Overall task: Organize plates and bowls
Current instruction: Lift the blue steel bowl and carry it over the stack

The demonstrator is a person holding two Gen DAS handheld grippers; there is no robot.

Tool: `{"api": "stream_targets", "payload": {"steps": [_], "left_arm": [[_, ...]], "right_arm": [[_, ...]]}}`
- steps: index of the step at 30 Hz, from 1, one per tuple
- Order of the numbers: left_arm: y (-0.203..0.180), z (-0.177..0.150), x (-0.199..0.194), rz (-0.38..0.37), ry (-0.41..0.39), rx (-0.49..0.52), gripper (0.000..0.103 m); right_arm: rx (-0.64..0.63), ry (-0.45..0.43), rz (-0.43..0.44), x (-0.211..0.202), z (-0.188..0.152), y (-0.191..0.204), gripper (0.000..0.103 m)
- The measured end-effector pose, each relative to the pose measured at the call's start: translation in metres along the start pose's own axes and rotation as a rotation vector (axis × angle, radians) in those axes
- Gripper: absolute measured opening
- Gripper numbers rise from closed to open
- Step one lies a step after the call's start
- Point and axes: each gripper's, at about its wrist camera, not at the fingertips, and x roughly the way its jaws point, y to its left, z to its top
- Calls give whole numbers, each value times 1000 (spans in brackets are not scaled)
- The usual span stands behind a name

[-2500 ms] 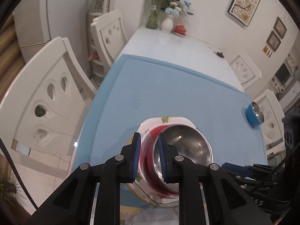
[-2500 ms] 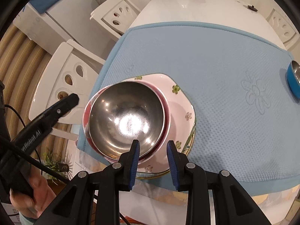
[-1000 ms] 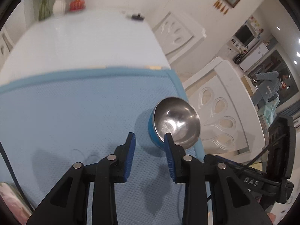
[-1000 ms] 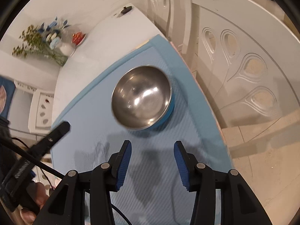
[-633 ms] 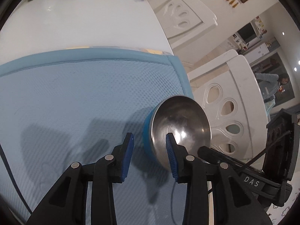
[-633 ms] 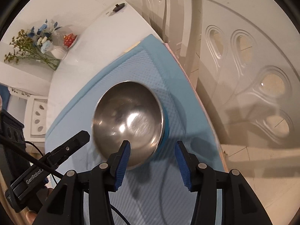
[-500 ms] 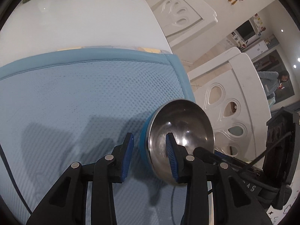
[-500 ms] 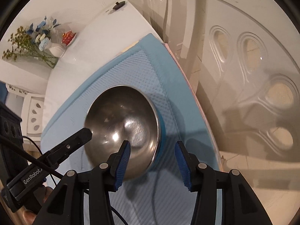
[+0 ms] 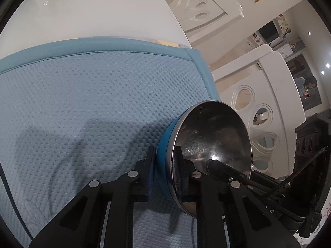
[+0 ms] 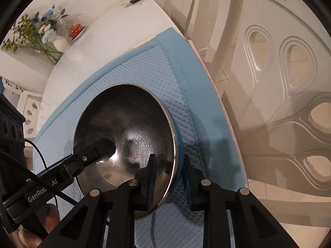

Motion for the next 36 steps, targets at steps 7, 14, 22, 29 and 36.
{"api": "stream_targets", "payload": {"steps": [7, 14, 22, 29, 36], "left_arm": [[-15, -10, -34, 26, -69, 48, 14], [-17, -41, -105, 60, -175, 34, 14], [12, -84, -179, 113, -263, -55, 14], [58, -131, -249, 217, -322, -108, 14], [122, -177, -296, 250, -341, -214, 14]], "right_arm": [[-25, -35, 1, -24, -7, 14, 21], [-91, -89, 19, -69, -27, 53, 21], [-187, -90, 42, -100, -80, 122, 21], [-268, -37, 101, -100, -133, 201, 21], [-372, 0, 138, -90, -185, 280, 21]]}}
